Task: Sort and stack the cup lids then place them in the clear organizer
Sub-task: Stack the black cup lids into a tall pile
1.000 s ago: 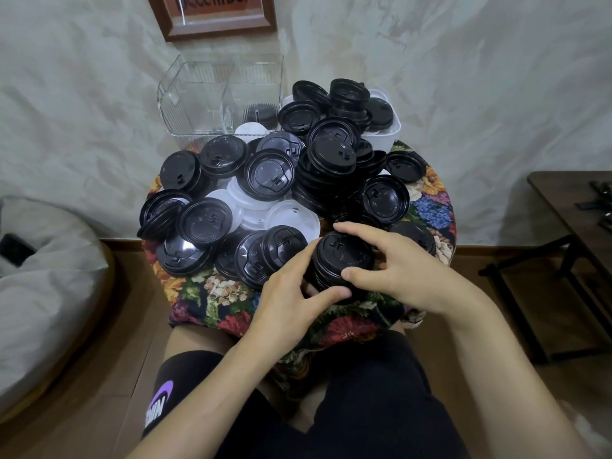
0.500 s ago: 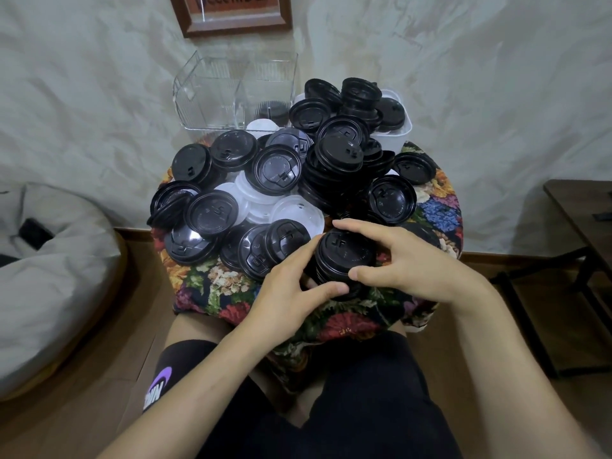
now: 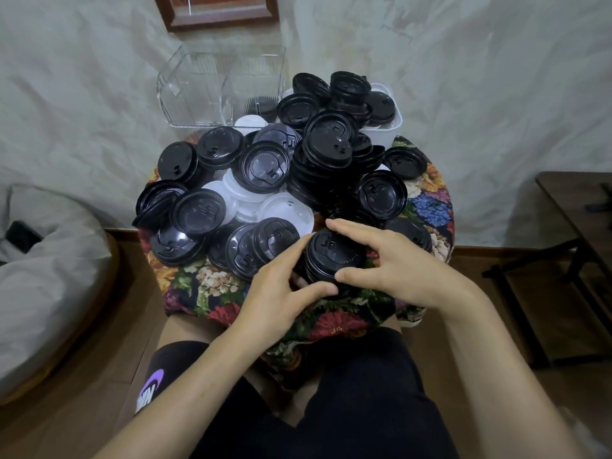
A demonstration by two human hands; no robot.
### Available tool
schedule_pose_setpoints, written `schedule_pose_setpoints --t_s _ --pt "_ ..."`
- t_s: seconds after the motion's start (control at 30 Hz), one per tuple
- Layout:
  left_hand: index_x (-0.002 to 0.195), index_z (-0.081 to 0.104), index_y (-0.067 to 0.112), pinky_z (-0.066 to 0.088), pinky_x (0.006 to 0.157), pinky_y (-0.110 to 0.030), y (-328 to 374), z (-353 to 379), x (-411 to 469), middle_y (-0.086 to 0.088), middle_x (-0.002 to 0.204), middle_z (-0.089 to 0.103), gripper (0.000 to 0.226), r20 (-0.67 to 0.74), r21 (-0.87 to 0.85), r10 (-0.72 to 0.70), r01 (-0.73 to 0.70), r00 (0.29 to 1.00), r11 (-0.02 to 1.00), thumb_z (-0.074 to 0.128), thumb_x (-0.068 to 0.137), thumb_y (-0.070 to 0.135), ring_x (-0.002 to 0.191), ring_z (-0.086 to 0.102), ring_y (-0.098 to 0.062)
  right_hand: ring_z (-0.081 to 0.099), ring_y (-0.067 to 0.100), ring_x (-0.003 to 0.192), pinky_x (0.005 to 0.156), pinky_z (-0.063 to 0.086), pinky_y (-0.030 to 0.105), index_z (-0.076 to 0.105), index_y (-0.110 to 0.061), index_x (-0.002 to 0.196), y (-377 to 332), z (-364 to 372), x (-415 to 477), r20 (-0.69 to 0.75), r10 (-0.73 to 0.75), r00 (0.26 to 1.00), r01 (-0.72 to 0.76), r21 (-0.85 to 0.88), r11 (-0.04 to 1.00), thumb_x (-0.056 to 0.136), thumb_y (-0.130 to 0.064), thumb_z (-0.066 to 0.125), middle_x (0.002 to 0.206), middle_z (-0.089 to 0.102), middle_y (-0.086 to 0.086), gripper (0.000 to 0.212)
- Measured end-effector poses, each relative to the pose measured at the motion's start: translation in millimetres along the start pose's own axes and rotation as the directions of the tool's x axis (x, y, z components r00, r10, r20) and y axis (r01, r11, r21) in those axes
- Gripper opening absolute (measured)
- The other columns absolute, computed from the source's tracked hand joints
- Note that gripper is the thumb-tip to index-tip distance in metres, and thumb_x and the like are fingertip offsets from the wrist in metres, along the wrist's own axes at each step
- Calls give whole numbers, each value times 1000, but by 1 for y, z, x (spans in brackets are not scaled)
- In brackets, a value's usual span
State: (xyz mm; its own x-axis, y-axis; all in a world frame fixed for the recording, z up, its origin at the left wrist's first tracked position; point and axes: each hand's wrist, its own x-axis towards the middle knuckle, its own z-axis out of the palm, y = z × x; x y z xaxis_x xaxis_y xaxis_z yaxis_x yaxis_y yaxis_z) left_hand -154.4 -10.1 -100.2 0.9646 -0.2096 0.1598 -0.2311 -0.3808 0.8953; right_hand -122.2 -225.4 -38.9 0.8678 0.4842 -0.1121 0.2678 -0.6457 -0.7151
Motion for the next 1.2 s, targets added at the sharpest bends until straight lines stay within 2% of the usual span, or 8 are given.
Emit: schedule_pose_setpoints --t_s 0.17,0.47,0.67,0.73,0.87,1.0,1.07,1.2 --pt "131 47 66 56 80 -30 -3 1 0 15 103 72 68 -23 51 26 -25 999 998 86 79 43 71 66 -14 27 -11 148 125 27 25 39 -43 158 -1 3 -2 -17 18 1000 -18 15 1000 90 -38 79 163 31 -26 79" --pt "140 49 55 50 81 -17 -5 2 -2 23 111 70 70 -22 75 20 -18 1000 997 77 76 60 76 67 -14 28 -11 146 121 26 18 39 -41 158 -3 16 -9 -125 26 992 -26 4 1000 91 -39 77 159 34 -28 77" --pt "151 39 55 55 85 -28 -8 3 -2 18 114 70 84 -13 67 -9 10 1000 998 84 80 49 75 65 -14 37 -9 143 121 31 22 44 -41 155 -2 14 -11 -167 37 985 -31 38 999 86 -38 83 155 44 -24 79" --pt "153 27 62 54 89 -25 -8 2 -3 16 118 70 92 -6 64 -17 18 1000 998 83 82 47 82 68 -15 43 -9 139 119 37 28 46 -46 150 -2 12 -12 -166 46 985 -36 63 997 84 -41 84 150 49 -27 77" --pt "153 32 60 45 98 -12 -7 1 -4 24 131 65 85 -7 74 -13 13 1000 997 80 84 48 111 66 -14 52 -7 131 115 44 35 51 -51 141 -1 8 -11 -158 50 986 -36 92 995 76 -54 84 143 57 -27 73" --pt "154 31 56 45 102 -19 -2 0 -6 25 137 60 83 -13 97 -9 10 1000 995 78 87 47 110 65 -6 46 -10 136 119 39 32 55 -44 146 5 2 -16 -185 28 982 -16 66 998 83 -45 84 147 50 -31 69" --pt "155 31 55 43 106 -20 1 0 -7 27 143 56 82 -10 96 12 -11 1000 995 77 87 52 120 59 2 45 -13 134 118 39 28 55 -44 146 7 2 -19 -187 17 982 -4 70 998 86 -42 82 141 51 -36 66" --pt "148 35 57 50 88 -20 6 1 -3 30 129 62 82 -21 96 -3 5 1000 995 70 74 74 92 67 -6 43 -16 135 118 37 27 54 -46 147 12 1 -17 -176 28 984 -14 78 997 86 -44 82 140 51 -38 66"
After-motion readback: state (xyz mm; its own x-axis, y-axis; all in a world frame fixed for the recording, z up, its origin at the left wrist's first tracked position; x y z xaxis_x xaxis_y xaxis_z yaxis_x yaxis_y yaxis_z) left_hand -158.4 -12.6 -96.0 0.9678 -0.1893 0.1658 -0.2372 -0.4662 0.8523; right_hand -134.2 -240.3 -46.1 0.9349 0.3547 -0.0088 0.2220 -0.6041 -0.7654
